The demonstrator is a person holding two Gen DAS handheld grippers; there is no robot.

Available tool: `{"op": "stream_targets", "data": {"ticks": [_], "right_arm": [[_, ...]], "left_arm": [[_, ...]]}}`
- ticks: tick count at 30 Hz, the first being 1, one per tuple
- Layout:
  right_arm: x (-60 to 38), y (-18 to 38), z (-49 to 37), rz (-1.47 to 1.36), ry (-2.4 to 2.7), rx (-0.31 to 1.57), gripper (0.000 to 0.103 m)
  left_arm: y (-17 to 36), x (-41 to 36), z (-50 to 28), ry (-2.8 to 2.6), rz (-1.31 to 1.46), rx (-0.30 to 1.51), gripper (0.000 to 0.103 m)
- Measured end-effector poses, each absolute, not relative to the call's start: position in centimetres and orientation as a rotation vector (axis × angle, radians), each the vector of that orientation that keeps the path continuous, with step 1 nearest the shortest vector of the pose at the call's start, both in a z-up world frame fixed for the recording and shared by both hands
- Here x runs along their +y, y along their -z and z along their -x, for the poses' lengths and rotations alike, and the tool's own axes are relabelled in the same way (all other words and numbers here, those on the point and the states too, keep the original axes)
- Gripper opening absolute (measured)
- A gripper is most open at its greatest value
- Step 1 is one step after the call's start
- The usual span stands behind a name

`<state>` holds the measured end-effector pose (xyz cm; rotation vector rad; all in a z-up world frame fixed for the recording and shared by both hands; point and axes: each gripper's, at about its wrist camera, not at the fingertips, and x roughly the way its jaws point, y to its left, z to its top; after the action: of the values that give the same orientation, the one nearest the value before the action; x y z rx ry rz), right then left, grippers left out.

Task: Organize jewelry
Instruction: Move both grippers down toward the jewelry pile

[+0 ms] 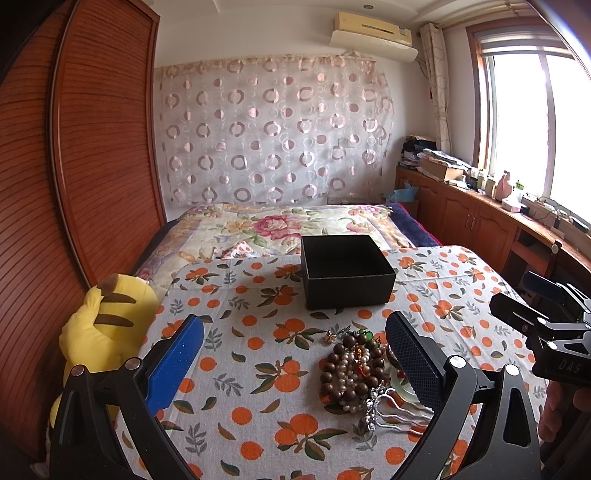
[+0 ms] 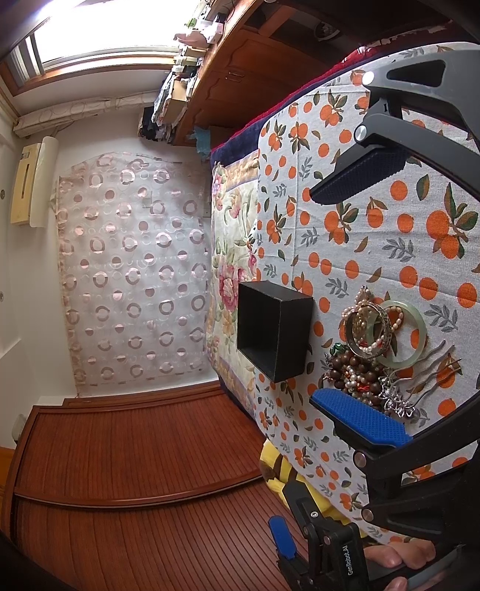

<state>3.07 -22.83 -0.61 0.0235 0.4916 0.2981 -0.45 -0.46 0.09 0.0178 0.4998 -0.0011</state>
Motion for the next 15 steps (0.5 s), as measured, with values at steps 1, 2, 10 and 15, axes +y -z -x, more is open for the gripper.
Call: {"op": "stream_targets", "data": {"ticks": [1,2,10,15], "right_arm": [[-22.6,0.6,-3.0,-0.023,-0.301,0.493,0.101],[-22.3,0.7,-2.9,-0.021,-0.303,0.495,0.101],[-23.1,2.4,-4.1,-0.03,-0.33,0.528,0.101],[-23.2,3.5,-4.6,-0.019,-0.362,0.547,0.101]], "left_arm": [[-0.1,-0.5,0.4,0.001,-0.017,0.502,0.095],[0.0,-0.5,0.4,0.001,-0.016,0.505,0.095],[2.0,0.6,-1.0,0.024,-0.011,0.554,0.095],[3.2,0.9,-1.6,0.046,-0.013,0.598,0.095]]}}
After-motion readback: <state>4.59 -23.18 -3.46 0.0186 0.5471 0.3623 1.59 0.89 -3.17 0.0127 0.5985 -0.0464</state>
